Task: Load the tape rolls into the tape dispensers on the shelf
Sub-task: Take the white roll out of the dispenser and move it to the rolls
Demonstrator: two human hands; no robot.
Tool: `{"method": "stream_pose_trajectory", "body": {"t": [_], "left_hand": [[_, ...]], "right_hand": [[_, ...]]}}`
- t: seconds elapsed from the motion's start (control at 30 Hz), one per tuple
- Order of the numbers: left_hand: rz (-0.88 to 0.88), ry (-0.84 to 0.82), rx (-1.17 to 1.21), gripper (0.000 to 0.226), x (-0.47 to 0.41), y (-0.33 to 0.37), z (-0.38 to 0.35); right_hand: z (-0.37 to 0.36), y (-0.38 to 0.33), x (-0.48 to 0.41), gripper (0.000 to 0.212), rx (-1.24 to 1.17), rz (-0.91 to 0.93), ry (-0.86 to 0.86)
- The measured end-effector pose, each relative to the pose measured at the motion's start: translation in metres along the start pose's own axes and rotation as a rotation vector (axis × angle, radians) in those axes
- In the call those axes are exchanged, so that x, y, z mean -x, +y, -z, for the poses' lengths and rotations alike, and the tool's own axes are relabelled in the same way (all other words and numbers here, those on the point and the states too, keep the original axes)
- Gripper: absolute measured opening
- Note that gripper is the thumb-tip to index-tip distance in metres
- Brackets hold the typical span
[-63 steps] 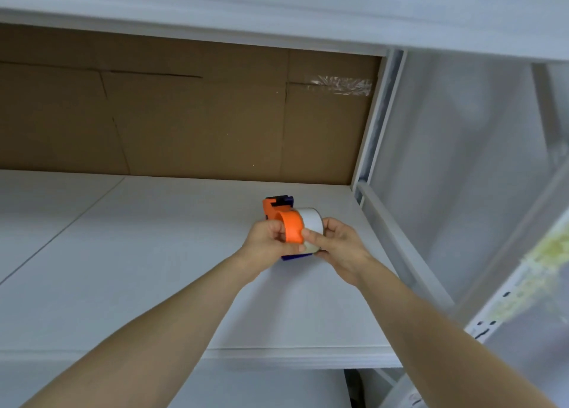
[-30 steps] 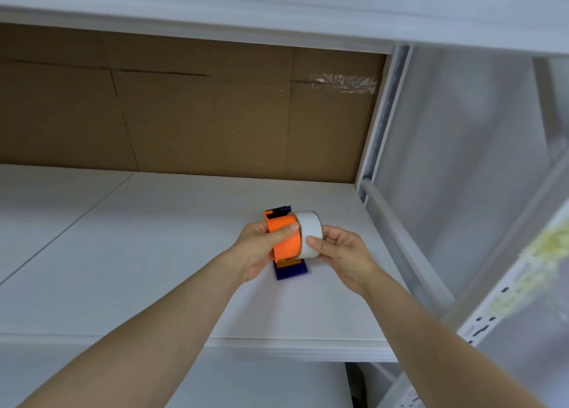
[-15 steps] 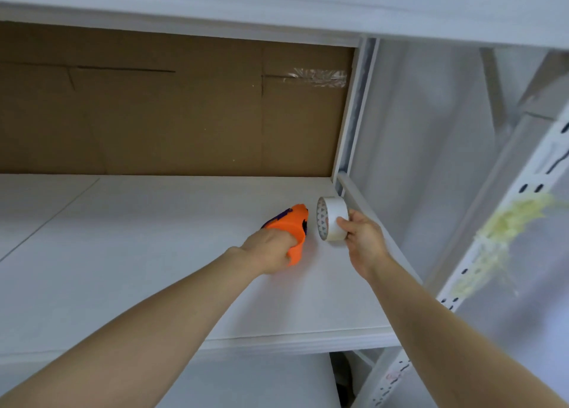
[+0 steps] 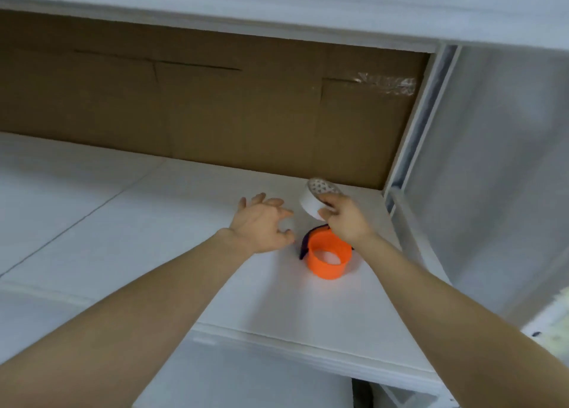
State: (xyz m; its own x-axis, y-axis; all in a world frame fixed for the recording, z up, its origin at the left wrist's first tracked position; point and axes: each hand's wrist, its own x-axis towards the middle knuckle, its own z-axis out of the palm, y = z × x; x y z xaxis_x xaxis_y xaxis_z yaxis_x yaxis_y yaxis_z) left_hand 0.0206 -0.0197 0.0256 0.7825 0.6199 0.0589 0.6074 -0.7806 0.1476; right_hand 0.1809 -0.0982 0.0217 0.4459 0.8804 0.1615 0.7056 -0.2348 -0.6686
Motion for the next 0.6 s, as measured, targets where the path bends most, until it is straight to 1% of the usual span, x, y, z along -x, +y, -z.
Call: {"method": "stream_pose_trajectory", "body": {"t": [0.1,0.2,0.33,0.47,0.6], "left_hand": [[0.147,-0.02,-0.076,0.058,0.017,-0.037,0.011],[0.272,-0.023,-0.075,0.057,0.043,-0.082,0.02],[0.364,0.028,-0.082,0.054,0.082,-0.148,0.034],[0.445,0.051,-0.087,0.054,0.127,-0.22,0.053],[0.518,0.113,-0.109,0.053,0.177,-0.299,0.072]], "right_hand": [[-0.033,-0.035,-0.024,0.04,0.114,0.085,-0.107],[-0.071,-0.073,-0.034,0.041,0.178,0.139,-0.163],[-0.121,-0.133,-0.04,0.041,0.236,0.186,-0.168],[-0.179,-0.202,-0.046,0.041,0.233,0.249,-0.174],[-0.247,-0.272,-0.049,0.042,0.203,0.295,-0.165]]}}
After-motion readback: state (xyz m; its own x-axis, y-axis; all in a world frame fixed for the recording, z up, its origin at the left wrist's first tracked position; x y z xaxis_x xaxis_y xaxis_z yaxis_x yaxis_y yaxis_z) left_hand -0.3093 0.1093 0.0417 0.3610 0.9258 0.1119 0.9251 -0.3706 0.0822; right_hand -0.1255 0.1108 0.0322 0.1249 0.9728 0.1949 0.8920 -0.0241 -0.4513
